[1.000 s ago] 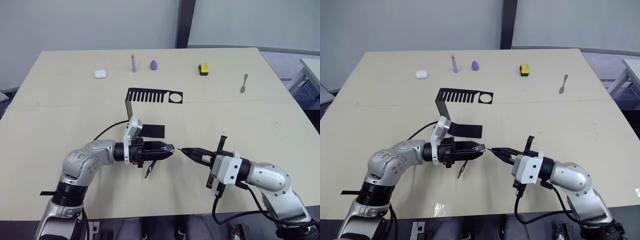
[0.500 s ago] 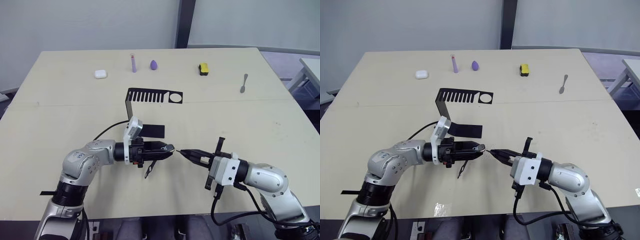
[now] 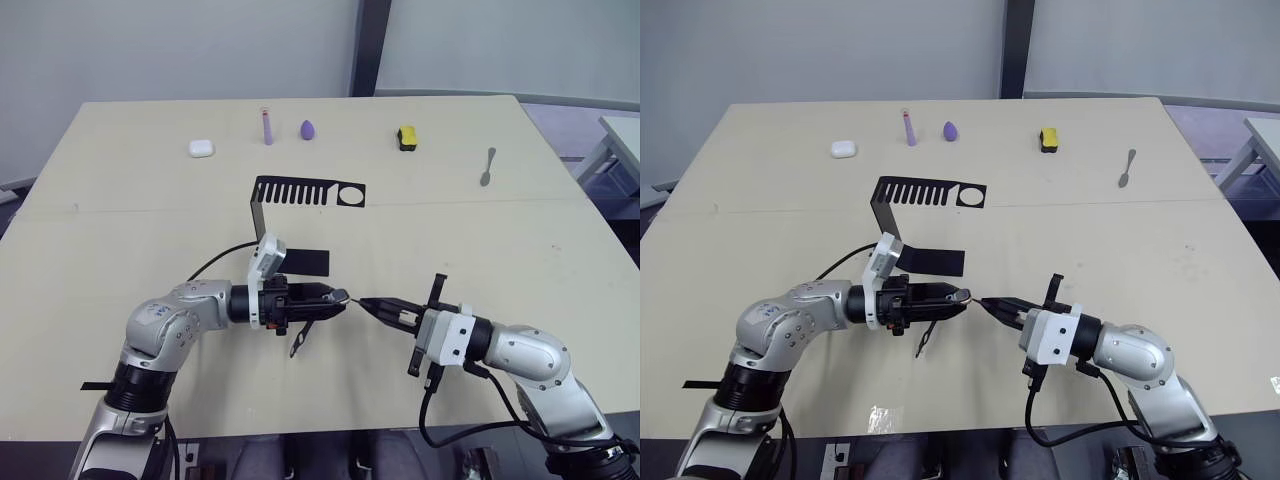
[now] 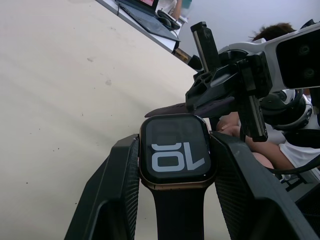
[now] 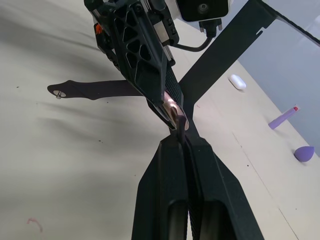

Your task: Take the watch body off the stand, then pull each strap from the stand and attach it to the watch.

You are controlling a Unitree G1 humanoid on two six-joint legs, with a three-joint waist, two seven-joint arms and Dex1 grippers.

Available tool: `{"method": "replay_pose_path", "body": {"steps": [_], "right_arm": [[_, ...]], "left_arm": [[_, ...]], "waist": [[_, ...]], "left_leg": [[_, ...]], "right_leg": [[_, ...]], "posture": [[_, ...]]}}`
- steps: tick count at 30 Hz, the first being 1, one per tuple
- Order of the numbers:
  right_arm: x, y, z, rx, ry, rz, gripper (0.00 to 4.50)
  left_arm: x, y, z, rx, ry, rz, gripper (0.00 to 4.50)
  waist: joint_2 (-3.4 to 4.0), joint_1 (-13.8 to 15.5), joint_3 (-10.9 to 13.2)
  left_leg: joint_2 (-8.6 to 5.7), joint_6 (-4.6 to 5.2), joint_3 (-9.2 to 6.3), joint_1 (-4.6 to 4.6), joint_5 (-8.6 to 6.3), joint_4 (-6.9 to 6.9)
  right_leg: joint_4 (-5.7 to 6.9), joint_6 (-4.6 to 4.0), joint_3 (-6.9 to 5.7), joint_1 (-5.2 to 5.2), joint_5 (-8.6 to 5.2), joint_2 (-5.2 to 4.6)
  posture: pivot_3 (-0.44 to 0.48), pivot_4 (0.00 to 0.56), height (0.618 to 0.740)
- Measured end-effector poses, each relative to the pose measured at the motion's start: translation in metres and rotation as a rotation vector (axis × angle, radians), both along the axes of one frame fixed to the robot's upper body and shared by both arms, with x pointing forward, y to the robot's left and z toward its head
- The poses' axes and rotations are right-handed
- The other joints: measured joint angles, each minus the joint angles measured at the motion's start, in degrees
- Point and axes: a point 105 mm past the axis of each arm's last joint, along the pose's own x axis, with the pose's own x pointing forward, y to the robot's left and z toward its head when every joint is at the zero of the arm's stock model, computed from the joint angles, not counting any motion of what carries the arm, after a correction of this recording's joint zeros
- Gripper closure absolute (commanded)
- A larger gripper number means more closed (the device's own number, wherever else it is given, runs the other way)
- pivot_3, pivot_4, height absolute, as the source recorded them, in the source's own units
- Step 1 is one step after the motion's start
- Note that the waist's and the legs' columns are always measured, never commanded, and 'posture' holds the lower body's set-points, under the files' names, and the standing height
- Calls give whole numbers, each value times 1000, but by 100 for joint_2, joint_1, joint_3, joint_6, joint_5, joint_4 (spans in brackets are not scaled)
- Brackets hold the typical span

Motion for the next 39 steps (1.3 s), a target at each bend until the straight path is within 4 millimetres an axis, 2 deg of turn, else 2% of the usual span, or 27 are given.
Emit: {"method": "replay_pose_path", "body": {"steps": [39], "right_arm": [[1,7,4,11,-3,34,4500]], "left_arm": [[2,-4,0,3,10,16,2893]], "waist": [[0,-1,0]], "left_leg": [[0,0,0,0,0,1]], "right_leg": [[2,0,0,0,0,0]], "posture": [[0,150,740]]}}
